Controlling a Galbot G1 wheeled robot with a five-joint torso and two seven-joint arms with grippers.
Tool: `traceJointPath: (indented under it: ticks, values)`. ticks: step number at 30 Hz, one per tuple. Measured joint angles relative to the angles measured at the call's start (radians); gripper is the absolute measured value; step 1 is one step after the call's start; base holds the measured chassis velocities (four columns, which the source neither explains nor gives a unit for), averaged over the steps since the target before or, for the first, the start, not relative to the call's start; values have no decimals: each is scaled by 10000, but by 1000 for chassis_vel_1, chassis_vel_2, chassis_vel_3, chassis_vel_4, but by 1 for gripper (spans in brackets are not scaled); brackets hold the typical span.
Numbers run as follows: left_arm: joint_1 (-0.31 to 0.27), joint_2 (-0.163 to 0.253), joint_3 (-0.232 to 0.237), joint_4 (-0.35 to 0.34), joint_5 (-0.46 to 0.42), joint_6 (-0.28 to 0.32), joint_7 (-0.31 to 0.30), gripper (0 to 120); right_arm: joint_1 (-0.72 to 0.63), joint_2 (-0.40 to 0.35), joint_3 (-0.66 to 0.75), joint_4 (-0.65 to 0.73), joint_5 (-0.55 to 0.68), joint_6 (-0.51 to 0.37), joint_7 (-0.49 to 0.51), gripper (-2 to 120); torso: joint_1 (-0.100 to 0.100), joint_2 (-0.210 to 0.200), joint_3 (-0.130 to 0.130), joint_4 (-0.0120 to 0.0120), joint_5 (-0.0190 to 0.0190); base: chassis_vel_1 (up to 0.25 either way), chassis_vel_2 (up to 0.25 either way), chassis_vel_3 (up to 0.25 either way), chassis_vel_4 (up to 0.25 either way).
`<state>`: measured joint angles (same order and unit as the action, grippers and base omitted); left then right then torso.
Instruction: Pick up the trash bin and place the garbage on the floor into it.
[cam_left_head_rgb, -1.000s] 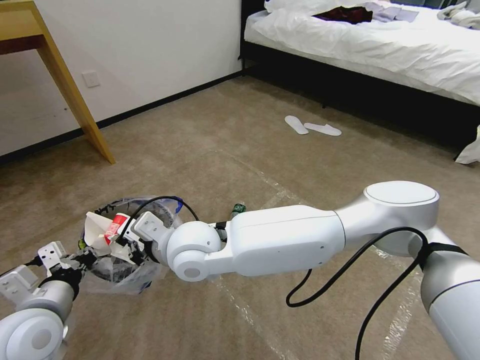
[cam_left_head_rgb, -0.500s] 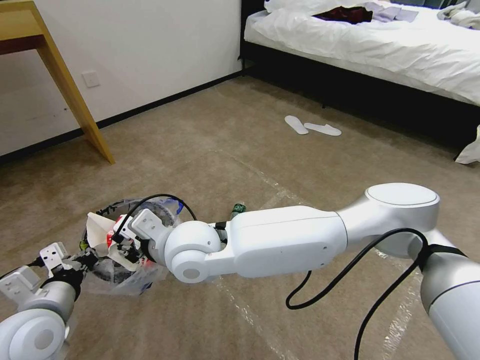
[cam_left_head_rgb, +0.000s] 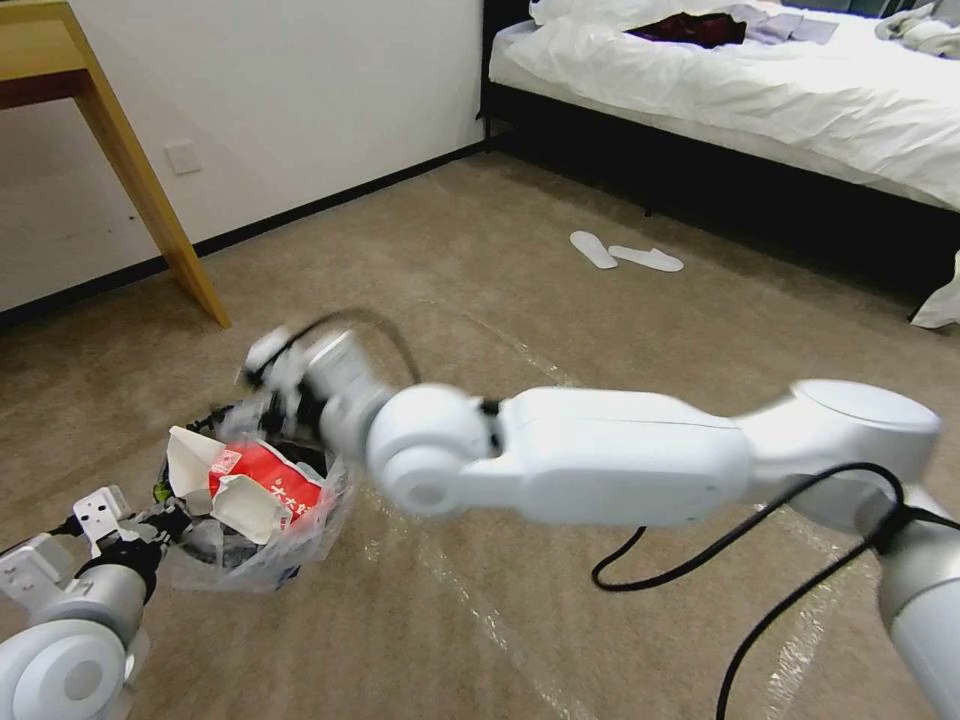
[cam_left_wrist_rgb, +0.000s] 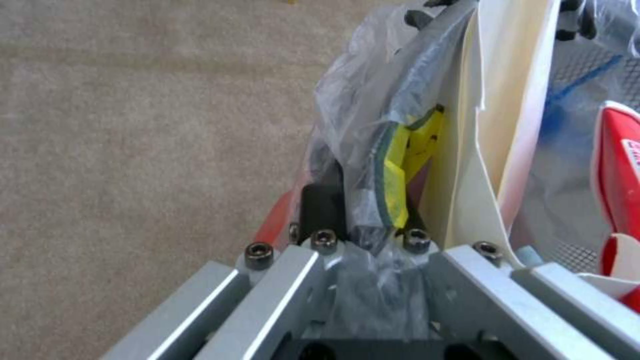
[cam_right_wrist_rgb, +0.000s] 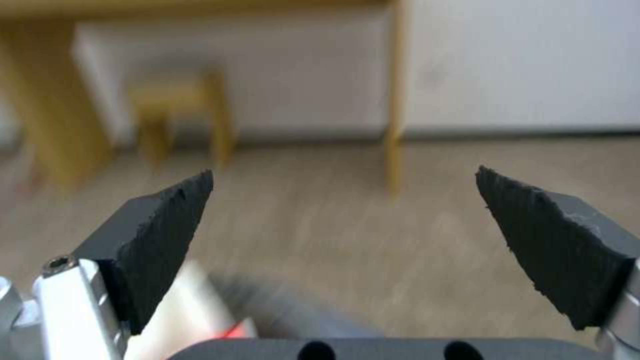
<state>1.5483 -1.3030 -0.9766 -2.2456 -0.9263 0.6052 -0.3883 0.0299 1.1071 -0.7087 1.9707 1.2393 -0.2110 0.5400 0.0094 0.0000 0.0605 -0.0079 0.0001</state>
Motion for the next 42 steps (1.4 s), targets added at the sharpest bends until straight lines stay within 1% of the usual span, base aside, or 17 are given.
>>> traceJointPath:
  ticks: [1, 3, 4, 6, 7, 9, 11, 12, 13, 15, 16, 17, 18, 23, 25, 31, 42]
  values:
    - [0, 0, 0, 0, 0, 0, 0, 0, 0, 0, 0, 0, 0, 0, 0, 100, 0, 0, 0, 0, 0, 0, 0, 0, 0]
    - [-37, 21, -29, 60, -5, 0, -8, 0, -1147, -1064, 1576, 261, -918, 877, -713, 100, 0, -1, 0, -13, 6, 0, 0, 0, 0]
    - [-37, 21, -29, 60, -5, 0, -8, 0, -1147, -1064, 1576, 261, -918, 877, -713, 100, 0, -1, 0, -13, 6, 0, 0, 0, 0]
    - [-65, 29, -79, 126, -20, 0, -12, 0, -2302, -1748, 3159, 457, -1867, 1564, -1215, 100, 0, 0, 0, -5, 3, 0, 0, 0, 0]
    - [-65, 29, -79, 126, -20, 0, -12, 0, -2302, -1748, 3159, 457, -1867, 1564, -1215, 100, 0, 0, 0, -5, 3, 0, 0, 0, 0]
    - [-68, 35, -165, 206, -14, 0, -23, 0, -3997, -2420, 4744, 842, -2605, 2201, -1560, 100, -1, 0, -1, -1, 4, 0, 0, 0, 0]
    - [-69, 36, -168, 212, -16, 1, -24, 0, -4348, -2534, 5064, 929, -2728, 2310, -1628, 100, -1, -1, 0, -4, 5, 0, 0, 0, 0]
    - [-68, 26, -176, 216, -18, 1, -31, 0, -5196, -2735, 5929, 1131, -3010, 2550, -1780, 100, -1, -1, -1, -2, 3, 0, 0, 0, 0]
    - [-68, 26, -176, 216, -18, 1, -31, 0, -5196, -2735, 5929, 1131, -3010, 2550, -1780, 100, -1, -1, -1, -2, 3, 0, 0, 0, 0]
    - [-87, -15, -186, 215, -41, 0, -74, 0, -6549, -2864, 7571, 1427, -3700, 2996, -2027, 100, -1, 0, -2, -3, 4, 0, 0, 0, 0]
    - [-87, -15, -186, 215, -41, 0, -74, 0, -6549, -2864, 7571, 1427, -3700, 2996, -2027, 100, -1, 0, -2, -3, 4, 0, 0, 0, 0]
    - [-92, -33, -194, 215, -54, 4, -106, 0, -7568, -2787, 8712, 1579, -4213, 3271, -2318, 100, -2, 0, -2, -8, -2, 0, 0, 0, 0]
    - [-92, -41, -208, 206, -66, 5, -121, 0, -8485, -2588, 9634, 1684, -4693, 3439, -2513, 100, -2, 0, -1, 1, -1, 0, 0, 0, 0]
    - [-65, -40, -252, 193, -82, 6, -130, 0, -9943, -2073, 11296, 1732, -5514, 3730, -2821, 100, -3, 0, -2, -3, 2, 0, 0, 0, 0]
    - [-31, -29, -260, 190, -101, 6, -128, 0, -11166, -1467, 12411, 1667, -6444, 4060, -3140, 100, -2, 0, -1, -6, 2, 0, 0, 0, 0]
    - [-33, -51, -199, 209, -96, 6, -132, 0, -12101, -976, 12700, 1419, -6978, 4403, -3311, 100, -2, 0, -2, -4, -2, 0, 0, 0, 0]
    - [-57, -46, -189, 269, -93, 6, -132, 0, -12126, -945, 12556, 1294, -7017, 4449, -3329, 100, -2, 0, 1, -3, -3, -56, 51, 60, -55]
